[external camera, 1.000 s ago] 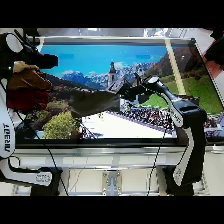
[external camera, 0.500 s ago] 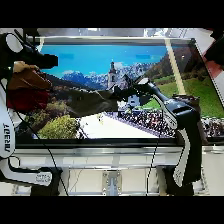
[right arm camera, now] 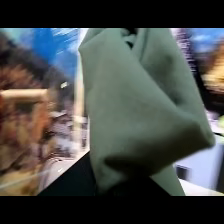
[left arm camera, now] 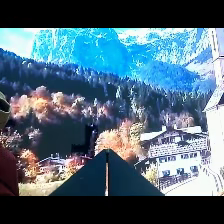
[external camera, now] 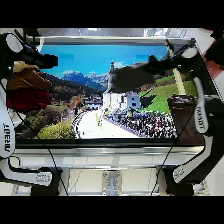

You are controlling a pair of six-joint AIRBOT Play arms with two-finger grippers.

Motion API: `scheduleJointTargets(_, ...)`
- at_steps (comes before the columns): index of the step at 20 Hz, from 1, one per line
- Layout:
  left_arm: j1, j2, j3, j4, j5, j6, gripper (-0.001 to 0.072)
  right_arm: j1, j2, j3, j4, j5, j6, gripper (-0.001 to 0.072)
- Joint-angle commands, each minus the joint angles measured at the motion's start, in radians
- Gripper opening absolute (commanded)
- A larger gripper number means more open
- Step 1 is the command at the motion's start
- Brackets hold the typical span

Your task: Fold the shirts.

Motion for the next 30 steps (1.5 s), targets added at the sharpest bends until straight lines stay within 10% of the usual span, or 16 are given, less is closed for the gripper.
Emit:
scheduleJointTargets(1,0.000,0.000,0.000,0.000,0.000,0.000,0.0010,-0.177,0.122,0.011,-0.238,0.175,0.065,0.0010)
scheduleJointTargets(8,-0.001,0.000,0.000,-0.021,-0.019,-0.004,0.0009,-0.502,0.444,-0.182,-0.374,0.326,0.026,0.0010)
scheduleJointTargets(17,-0.001,0.000,0.000,-0.027,-0.034,-0.003,0.0010,-0.901,1.045,-1.202,-0.436,0.116,-0.116,0.0029)
scheduleJointTargets(19,-0.001,0.000,0.000,-0.027,-0.034,-0.004,0.0010,-0.923,1.073,-1.268,-0.440,0.106,-0.131,0.0519)
scheduleJointTargets(20,-0.001,0.000,0.000,-0.027,-0.034,-0.004,0.0010,-0.922,1.073,-1.250,-0.420,0.108,-0.127,0.0573)
scheduleJointTargets(25,-0.001,0.000,0.000,-0.027,-0.033,-0.004,0.0010,-0.919,1.073,-0.948,0.043,0.123,-0.142,0.0544)
scheduleJointTargets(26,-0.001,0.000,0.000,-0.027,-0.033,-0.004,0.0010,-0.892,1.073,-0.911,0.193,0.103,-0.213,0.0473)
scheduleJointTargets(28,-0.001,0.000,0.000,-0.056,-0.033,-0.004,0.0010,-0.772,1.073,-0.887,0.354,0.075,-0.375,0.0062)
scheduleJointTargets(30,-0.001,0.000,0.000,-0.085,-0.034,-0.004,0.0010,-0.607,1.070,-0.887,0.313,-0.021,-0.439,0.0011)
